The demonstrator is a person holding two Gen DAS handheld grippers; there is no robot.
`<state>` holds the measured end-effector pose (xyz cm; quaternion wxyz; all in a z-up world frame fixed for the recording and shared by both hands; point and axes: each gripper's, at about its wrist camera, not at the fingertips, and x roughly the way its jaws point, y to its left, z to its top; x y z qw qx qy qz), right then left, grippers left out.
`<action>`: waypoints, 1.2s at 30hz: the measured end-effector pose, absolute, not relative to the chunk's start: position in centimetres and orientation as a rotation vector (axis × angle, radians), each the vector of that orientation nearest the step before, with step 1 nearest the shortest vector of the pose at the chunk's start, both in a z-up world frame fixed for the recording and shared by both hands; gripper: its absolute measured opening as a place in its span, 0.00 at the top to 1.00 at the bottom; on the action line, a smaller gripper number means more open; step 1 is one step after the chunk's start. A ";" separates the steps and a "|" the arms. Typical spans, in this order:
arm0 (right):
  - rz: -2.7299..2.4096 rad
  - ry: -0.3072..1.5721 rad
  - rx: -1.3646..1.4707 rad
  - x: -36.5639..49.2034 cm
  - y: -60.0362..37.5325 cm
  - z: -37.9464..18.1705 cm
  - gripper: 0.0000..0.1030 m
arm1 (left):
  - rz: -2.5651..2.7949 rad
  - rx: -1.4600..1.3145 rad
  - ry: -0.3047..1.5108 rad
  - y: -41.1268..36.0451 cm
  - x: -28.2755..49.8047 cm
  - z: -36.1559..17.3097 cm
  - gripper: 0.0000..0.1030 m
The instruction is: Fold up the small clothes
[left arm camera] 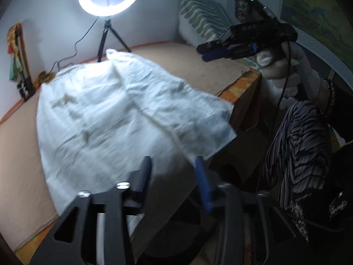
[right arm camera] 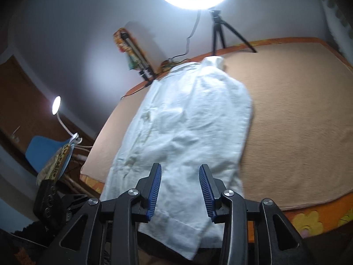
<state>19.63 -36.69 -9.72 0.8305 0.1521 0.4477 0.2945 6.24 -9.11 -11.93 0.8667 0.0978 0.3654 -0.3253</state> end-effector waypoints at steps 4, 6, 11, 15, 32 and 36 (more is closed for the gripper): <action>0.605 0.964 0.401 20.6 -40.8 -10.2 0.58 | -0.720 0.267 0.719 -13.6 6.4 -11.6 0.45; 0.585 0.949 0.423 20.6 -42.4 -10.2 0.49 | -0.735 0.296 0.690 -15.8 6.4 -11.5 0.45; 0.561 0.915 0.479 21.0 -45.6 -10.0 0.44 | -0.759 0.361 0.680 -21.4 6.8 -12.5 0.42; 0.554 0.896 0.537 21.4 -47.4 -9.8 0.42 | -0.744 0.422 0.657 -25.2 7.1 -13.5 0.42; 0.595 0.864 0.571 21.9 -48.6 -9.3 0.42 | -0.676 0.504 0.641 -29.3 9.6 -16.2 0.80; 0.588 0.868 0.570 22.7 -48.6 -9.3 0.42 | -0.735 0.391 0.654 -28.2 10.2 -15.2 0.94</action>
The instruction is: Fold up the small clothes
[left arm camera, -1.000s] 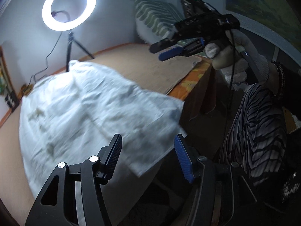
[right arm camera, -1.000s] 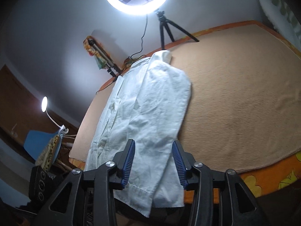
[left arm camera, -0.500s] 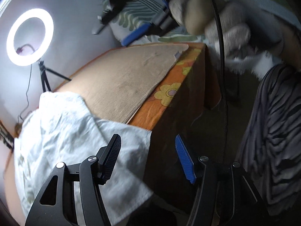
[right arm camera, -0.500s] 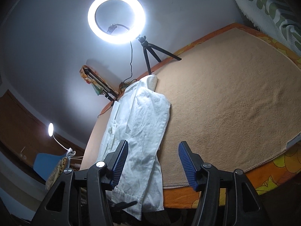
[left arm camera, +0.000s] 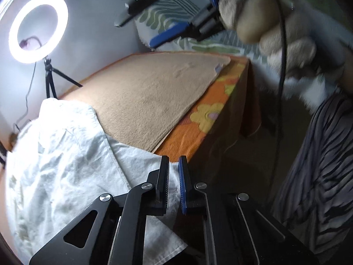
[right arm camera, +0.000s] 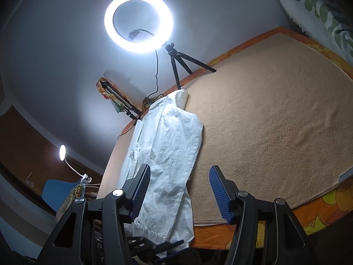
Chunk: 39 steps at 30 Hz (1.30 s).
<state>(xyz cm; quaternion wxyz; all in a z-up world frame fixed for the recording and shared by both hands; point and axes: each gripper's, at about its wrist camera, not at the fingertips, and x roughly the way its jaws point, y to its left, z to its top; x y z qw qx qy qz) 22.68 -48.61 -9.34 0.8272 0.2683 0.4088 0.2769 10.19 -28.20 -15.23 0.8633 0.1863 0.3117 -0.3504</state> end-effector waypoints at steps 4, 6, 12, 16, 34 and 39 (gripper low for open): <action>0.580 0.890 0.555 23.9 -48.4 -9.7 0.42 | -0.746 0.274 0.640 -26.9 10.4 -13.9 0.96; 0.569 0.908 0.544 24.7 -48.2 -10.1 0.42 | -0.744 0.238 0.634 -26.4 10.5 -13.4 0.96; 0.547 0.937 0.562 26.7 -48.2 -11.2 0.42 | -0.774 0.363 0.638 -27.8 9.0 -14.4 0.84; 0.549 0.934 0.575 26.8 -48.3 -11.3 0.42 | -0.709 0.548 0.575 -30.4 7.5 -16.0 0.43; 0.516 0.942 0.604 27.3 -49.5 -11.9 0.42 | -0.726 0.398 0.618 -27.8 10.9 -14.8 0.97; 0.524 0.994 0.547 30.7 -47.2 -12.8 0.42 | -0.701 0.323 0.602 -25.9 10.6 -13.0 0.98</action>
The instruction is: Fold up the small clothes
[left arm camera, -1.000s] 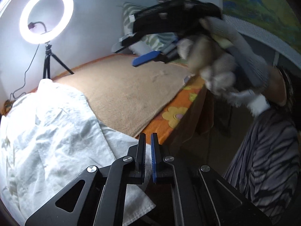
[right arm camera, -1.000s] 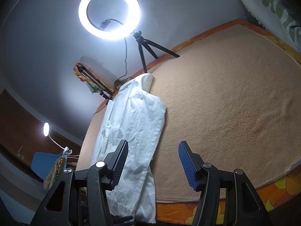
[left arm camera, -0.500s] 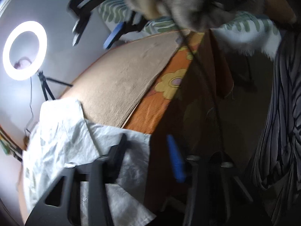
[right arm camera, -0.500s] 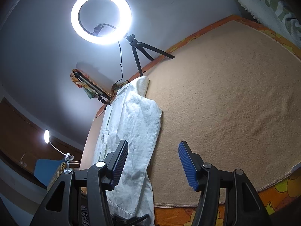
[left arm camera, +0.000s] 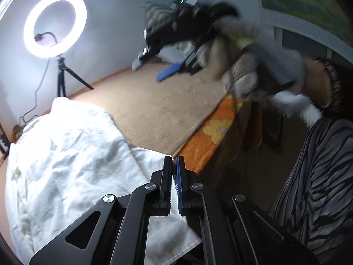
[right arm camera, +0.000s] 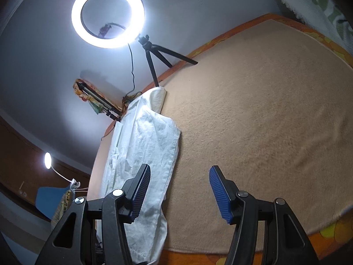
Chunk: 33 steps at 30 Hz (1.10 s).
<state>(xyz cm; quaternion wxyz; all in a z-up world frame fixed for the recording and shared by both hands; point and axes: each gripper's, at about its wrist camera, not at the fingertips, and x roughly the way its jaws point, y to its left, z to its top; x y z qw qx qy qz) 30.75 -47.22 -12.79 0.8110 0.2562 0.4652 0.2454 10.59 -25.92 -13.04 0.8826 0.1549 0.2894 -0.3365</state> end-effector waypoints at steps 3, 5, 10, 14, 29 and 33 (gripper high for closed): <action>0.553 1.024 0.498 34.2 -45.0 -13.7 0.37 | -0.686 0.283 0.605 -24.9 10.6 -12.3 0.98; 0.580 1.046 0.461 36.7 -43.0 -14.4 0.36 | -0.668 0.264 0.600 -24.3 10.5 -11.9 0.98; 0.632 1.127 0.418 41.5 -37.9 -17.5 0.36 | -0.620 0.203 0.593 -22.5 10.8 -10.9 0.98; 0.678 1.102 0.376 42.1 -35.3 -17.5 0.35 | -0.589 0.165 0.593 -21.1 10.9 -10.6 0.98; 0.512 1.135 0.024 40.3 -27.8 -11.8 0.97 | -0.587 0.040 0.575 -18.0 8.4 -10.6 0.98; 0.449 1.120 -0.108 39.6 -24.5 -10.0 0.99 | -0.571 0.019 0.573 -16.6 7.4 -10.9 0.98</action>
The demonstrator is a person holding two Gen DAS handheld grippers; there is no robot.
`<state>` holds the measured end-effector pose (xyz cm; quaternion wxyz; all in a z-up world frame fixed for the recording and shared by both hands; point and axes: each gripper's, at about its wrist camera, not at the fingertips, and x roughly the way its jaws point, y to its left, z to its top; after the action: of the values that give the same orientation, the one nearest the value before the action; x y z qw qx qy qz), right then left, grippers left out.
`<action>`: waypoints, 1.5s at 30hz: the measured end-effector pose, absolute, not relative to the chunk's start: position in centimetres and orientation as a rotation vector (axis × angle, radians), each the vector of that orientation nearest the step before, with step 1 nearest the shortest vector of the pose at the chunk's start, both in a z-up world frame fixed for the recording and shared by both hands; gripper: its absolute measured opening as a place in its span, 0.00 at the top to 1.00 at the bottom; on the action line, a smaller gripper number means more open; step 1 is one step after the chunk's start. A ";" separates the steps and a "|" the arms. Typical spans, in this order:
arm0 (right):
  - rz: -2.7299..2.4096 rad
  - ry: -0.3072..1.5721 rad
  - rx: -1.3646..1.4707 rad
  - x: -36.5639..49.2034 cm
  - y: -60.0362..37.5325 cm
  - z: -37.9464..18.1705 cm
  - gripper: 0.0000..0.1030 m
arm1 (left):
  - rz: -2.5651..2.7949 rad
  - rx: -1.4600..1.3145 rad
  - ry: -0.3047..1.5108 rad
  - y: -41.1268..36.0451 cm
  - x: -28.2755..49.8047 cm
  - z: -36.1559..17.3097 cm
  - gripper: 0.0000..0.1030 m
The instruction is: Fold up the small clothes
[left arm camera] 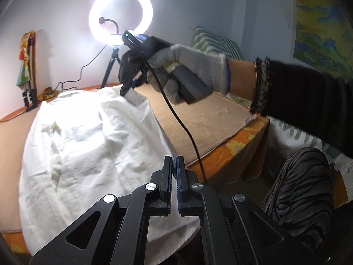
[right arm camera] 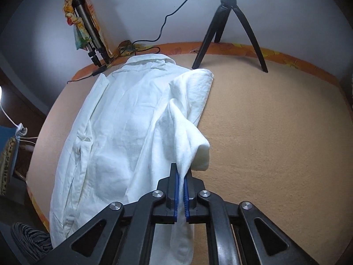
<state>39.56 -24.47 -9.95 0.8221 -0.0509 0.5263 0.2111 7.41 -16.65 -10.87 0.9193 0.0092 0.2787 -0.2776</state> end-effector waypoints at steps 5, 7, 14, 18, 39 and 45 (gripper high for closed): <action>0.433 1.100 -0.262 38.6 -19.3 -9.0 1.00 | -0.547 -0.023 0.578 -14.5 7.0 -11.3 0.98; 0.439 1.096 -0.317 38.2 -17.3 -9.2 1.00 | -0.536 -0.036 0.578 -13.8 6.6 -11.5 0.98; 0.490 1.107 -0.446 37.1 -10.5 -11.6 1.00 | -0.496 -0.070 0.599 -11.7 5.9 -12.5 0.98; 0.511 1.116 -0.504 36.3 -7.5 -13.7 1.00 | -0.469 -0.088 0.621 -10.4 5.8 -13.3 0.98; 0.638 1.056 -0.087 30.0 -22.8 -10.4 0.66 | -0.448 -0.147 0.682 -8.1 6.0 -15.2 0.98; 0.684 1.159 -0.015 26.1 -24.8 -15.2 0.65 | -0.461 -0.142 0.702 -8.1 6.0 -15.3 0.98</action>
<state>26.06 -24.77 -15.17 0.7820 -0.0071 0.5367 0.3167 5.99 -8.06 -15.30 0.9106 -0.0690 0.3407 -0.2237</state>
